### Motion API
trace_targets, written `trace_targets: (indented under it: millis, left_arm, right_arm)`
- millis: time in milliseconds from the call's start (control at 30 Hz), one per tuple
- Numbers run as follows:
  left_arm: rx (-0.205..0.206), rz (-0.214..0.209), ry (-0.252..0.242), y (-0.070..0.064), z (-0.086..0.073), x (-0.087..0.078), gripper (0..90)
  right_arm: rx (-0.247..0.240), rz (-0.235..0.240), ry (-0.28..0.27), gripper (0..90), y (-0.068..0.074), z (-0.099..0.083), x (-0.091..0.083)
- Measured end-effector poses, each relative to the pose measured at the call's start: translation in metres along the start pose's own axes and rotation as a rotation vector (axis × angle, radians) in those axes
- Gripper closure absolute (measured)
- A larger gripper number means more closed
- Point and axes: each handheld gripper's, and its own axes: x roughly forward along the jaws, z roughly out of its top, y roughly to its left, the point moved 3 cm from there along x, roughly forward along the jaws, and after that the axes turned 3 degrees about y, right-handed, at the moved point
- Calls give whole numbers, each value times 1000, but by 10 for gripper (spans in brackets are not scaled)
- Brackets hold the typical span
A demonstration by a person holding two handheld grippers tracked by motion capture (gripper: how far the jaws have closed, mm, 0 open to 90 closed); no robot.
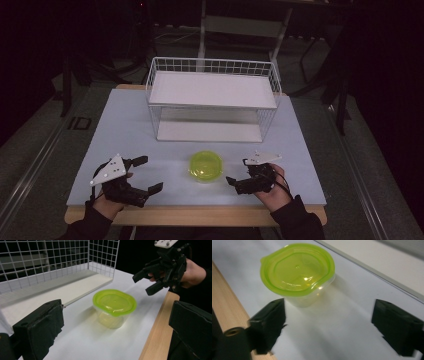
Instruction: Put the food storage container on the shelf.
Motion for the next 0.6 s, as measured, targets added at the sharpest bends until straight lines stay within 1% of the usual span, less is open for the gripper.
trace_targets:
  millis: [33, 67, 100, 133, 167, 200, 233, 267, 300, 333, 367, 400, 433, 467, 500, 533, 567, 600]
  left_arm:
    - [5, 0, 3, -1, 2, 2, 3]
    - [15, -4, 4, -2, 5, 3, 3]
    - [18, -27, 6, -3, 7, 5, 3]
    - [18, -27, 6, -3, 7, 5, 3]
    - [20, -28, 31, -4, 11, 8, 3]
    - [20, -28, 31, -4, 11, 8, 3]
    - [7, -48, 54, -5, 15, 14, 3]
    - [7, -48, 54, -5, 15, 14, 3]
    - [-7, -50, 69, -5, 18, 17, 3]
    - [-16, -67, 93, -5, 22, 25, 4]
    - [-31, -79, 113, -5, 24, 30, 4]
    - [-44, -98, 124, -5, 26, 34, 4]
    - [-53, -116, 134, -4, 28, 39, 33]
    - [-70, -126, 139, -3, 29, 43, 52]
    - [-70, -126, 139, -3, 29, 43, 60]
    - [-94, -129, 148, -1, 30, 49, 60]
    - [-115, -127, 160, 1, 30, 53, 78]
    - [-129, -128, 171, 3, 30, 56, 123]
  right_arm:
    - [-2, -6, -8, 124, 1, 0, -3]
    - [-7, -15, -16, 105, 1, -1, -5]
    - [-16, -18, -27, 106, 1, -1, -8]
    - [-21, -16, -39, 106, 2, 0, -12]
    - [-16, -11, -36, 118, 1, 1, -14]
    - [-16, -11, -36, 118, 1, 1, -14]
    - [8, -28, -69, 189, -2, 5, -22]
    - [8, -28, -69, 189, -2, 5, -22]
    - [-17, -52, -92, 182, -3, 10, -26]
    - [-49, -79, -106, 169, -3, 14, -29]
    - [-59, -75, -113, 143, -2, 17, -30]
    - [-58, -64, -116, 135, -2, 20, -31]
    - [-51, -74, -117, 145, -1, 22, -31]
    - [-28, -59, -110, 146, -1, 25, -31]
    - [-28, -59, -110, 146, -1, 25, -31]
    - [17, -22, -99, 144, -1, 27, -30]
    - [89, 13, -82, 128, -3, 31, -27]
    - [97, 23, -77, 121, -3, 32, -26]
